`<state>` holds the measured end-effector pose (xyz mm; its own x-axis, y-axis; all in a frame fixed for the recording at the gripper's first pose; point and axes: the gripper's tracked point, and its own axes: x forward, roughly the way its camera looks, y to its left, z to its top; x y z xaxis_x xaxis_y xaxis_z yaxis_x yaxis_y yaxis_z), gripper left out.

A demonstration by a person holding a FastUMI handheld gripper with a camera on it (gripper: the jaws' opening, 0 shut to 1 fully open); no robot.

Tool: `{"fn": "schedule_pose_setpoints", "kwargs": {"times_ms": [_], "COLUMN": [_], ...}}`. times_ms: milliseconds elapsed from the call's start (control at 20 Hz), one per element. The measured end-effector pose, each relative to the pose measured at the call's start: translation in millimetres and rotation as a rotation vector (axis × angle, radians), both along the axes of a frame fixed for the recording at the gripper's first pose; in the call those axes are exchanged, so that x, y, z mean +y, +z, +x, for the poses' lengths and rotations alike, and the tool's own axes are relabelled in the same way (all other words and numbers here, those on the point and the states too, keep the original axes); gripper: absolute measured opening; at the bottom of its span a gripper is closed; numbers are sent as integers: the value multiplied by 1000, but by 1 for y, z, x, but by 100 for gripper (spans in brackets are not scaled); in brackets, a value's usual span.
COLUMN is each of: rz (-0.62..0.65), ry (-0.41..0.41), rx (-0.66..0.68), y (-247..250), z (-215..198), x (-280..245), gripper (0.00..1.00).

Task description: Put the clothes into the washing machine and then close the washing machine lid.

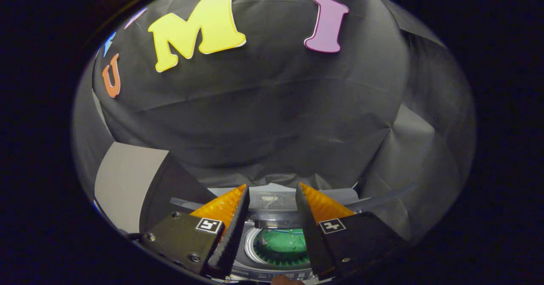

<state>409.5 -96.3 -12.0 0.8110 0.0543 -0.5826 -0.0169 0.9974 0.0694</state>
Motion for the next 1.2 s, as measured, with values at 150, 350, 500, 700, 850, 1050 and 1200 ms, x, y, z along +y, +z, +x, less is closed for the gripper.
{"fn": "schedule_pose_setpoints", "kwargs": {"times_ms": [150, 350, 500, 700, 850, 1050, 1200], "rz": [-6, -7, 0, -13, -5, 71, 60], "ry": [-2, -12, -22, -43, -66, -93, -106], "rx": [8, 27, 39, 60, 89, 183, 203], "y": [-4, -7, -13, -23, -32, -60, -75], "z": [-12, -27, -39, -55, -69, -100, -117], "x": [0, 0, -2, -1, 0, 12, 19], "gripper": [69, 69, 69, 69, 69, 70, 70]}}
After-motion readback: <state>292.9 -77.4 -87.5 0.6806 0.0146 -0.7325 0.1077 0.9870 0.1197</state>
